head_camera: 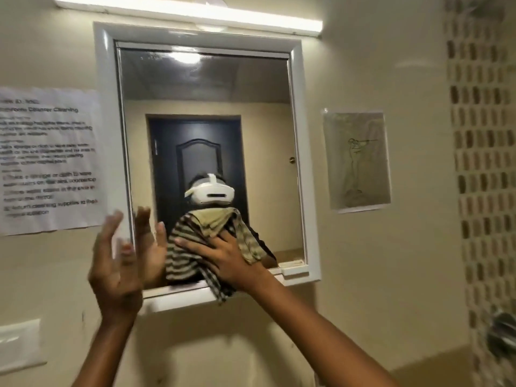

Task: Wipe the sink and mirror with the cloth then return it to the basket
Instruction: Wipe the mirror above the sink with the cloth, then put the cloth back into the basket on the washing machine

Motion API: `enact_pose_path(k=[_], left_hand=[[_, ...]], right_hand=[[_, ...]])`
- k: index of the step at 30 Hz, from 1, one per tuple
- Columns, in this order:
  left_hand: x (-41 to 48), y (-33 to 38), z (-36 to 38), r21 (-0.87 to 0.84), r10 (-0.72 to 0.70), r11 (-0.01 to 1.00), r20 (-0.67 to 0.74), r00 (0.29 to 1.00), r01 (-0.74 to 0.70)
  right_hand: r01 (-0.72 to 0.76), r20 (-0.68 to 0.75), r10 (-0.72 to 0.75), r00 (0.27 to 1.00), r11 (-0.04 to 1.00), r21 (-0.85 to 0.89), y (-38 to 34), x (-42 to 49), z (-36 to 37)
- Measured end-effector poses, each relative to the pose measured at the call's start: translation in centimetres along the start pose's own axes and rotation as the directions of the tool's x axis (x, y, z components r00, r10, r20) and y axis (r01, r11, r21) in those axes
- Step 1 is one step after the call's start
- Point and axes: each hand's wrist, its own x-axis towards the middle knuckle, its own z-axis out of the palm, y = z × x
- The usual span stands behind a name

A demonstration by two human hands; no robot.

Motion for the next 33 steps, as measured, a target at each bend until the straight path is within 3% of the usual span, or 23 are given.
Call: enact_pose_path(k=[3, 5, 7, 9, 13, 15, 16, 18, 21, 24, 30, 33], left_hand=[[-5.3, 2.8, 1.0, -0.070, -0.252, 0.961, 0.188, 0.949, 0.269], [-7.3, 4.4, 2.7, -0.121, -0.439, 0.854, 0.351, 0.827, 0.505], [-8.2, 6.2, 4.6, -0.207, -0.532, 0.669, 0.537, 0.655, 0.713], [-8.6, 8.0, 6.1, -0.262, -0.486, 0.572, 0.655, 0.579, 0.777], [-9.3, 11.6, 8.6, -0.477, -0.380, 0.471, 0.649, 0.659, 0.742], [-9.6, 13.0, 9.3, -0.518, -0.351, 0.397, 0.677, 0.647, 0.758], [-10.0, 13.9, 9.6, -0.509, -0.316, 0.386, 0.711, 0.629, 0.769], [-11.0, 15.8, 10.4, -0.465, -0.238, 0.455, 0.758, 0.607, 0.759], [-12.3, 19.2, 12.2, -0.410, -0.139, 0.590, 0.797, 0.588, 0.696], [-14.0, 23.4, 14.7, -0.402, -0.038, 0.641, 0.835, 0.550, 0.654], [-21.2, 37.3, 22.6, -0.474, 0.236, 0.599, 0.875, 0.423, 0.646], [-26.5, 46.8, 26.7, -0.517, 0.330, 0.543, 0.856, 0.397, 0.662]], right_hand=[[-0.142, 0.070, 0.146, 0.987, 0.988, -0.061, 0.2, -4.0, -2.0], [-0.275, 0.030, 0.285, 0.958, 0.944, -0.185, 0.0, -5.9, -4.1], [-0.367, -0.053, 0.365, 0.930, 0.903, -0.224, -0.7, -7.6, -6.3], [-0.391, -0.115, 0.374, 0.920, 0.886, -0.249, -1.9, -9.3, -8.1], [-0.420, -0.215, 0.364, 0.906, 0.838, -0.348, -4.3, -13.2, -11.4], [-0.415, -0.237, 0.352, 0.905, 0.851, -0.322, -5.2, -15.3, -13.1], [-0.417, -0.246, 0.357, 0.901, 0.868, -0.269, -5.6, -16.5, -14.1], [-0.471, -0.260, 0.407, 0.876, 0.836, -0.280, -5.8, -19.7, -16.4], [-0.546, -0.298, 0.458, 0.838, 0.684, -0.484, -5.4, -24.9, -19.8], [-0.584, -0.333, 0.489, 0.806, 0.569, -0.579, -5.0, -30.1, -23.0], [-0.689, -0.478, 0.569, 0.670, 0.236, -0.685, -4.1, -43.1, -33.5], [-0.687, -0.525, 0.614, 0.589, 0.039, -0.726, -4.4, -50.6, -40.7]])
